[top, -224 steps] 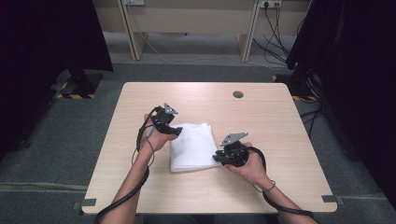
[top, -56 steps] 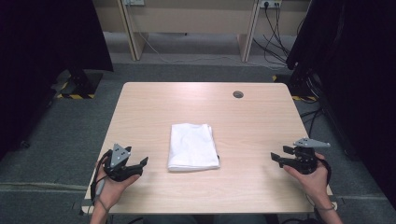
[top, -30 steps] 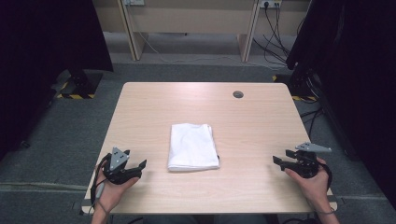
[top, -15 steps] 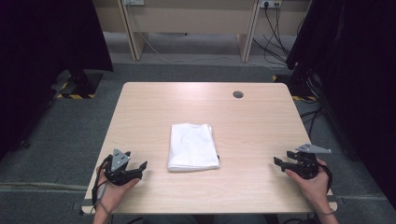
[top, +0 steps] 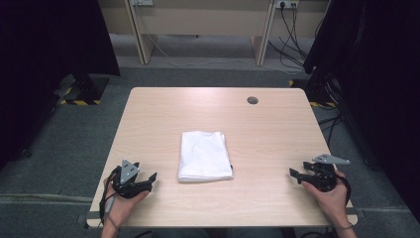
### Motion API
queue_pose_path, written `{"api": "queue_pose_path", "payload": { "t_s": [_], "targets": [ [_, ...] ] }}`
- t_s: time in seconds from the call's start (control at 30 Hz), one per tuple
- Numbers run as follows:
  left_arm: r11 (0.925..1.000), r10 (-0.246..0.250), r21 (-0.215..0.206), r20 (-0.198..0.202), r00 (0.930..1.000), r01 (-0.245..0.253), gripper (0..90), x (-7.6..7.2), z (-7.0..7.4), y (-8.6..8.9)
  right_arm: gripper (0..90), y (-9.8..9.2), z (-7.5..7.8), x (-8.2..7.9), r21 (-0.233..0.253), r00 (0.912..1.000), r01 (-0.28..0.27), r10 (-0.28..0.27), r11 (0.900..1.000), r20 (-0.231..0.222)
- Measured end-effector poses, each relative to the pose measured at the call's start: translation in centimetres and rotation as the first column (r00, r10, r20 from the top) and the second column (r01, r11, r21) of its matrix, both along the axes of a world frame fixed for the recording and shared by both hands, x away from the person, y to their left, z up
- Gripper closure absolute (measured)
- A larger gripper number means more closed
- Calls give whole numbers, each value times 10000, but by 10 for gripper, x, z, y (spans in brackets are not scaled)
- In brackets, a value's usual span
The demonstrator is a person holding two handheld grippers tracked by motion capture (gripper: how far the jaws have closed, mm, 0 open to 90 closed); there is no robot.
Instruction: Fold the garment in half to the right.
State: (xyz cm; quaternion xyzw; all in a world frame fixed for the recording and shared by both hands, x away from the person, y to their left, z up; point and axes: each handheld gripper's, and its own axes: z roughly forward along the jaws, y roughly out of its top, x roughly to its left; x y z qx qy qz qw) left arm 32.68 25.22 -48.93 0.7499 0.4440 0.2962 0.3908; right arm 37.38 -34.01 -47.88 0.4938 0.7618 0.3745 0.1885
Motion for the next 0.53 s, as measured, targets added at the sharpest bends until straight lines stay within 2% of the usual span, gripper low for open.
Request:
{"api": "queue_pose_path", "payload": {
  "t_s": [0.07,0.43,0.53],
  "targets": [
    [9999,56,-115,12,10000,-56,242,0,0,1,309,0,0,0,0,10000,16,-16,10000,-10],
    [9999,51,-98,21,10000,-51,242,0,0,1,301,0,0,-1,-17,10000,-13,13,10000,62],
    [9998,59,-193,68,10000,-58,241,-1,0,2,271,2,1,0,66,9999,-149,149,9999,79]
  ]
}}
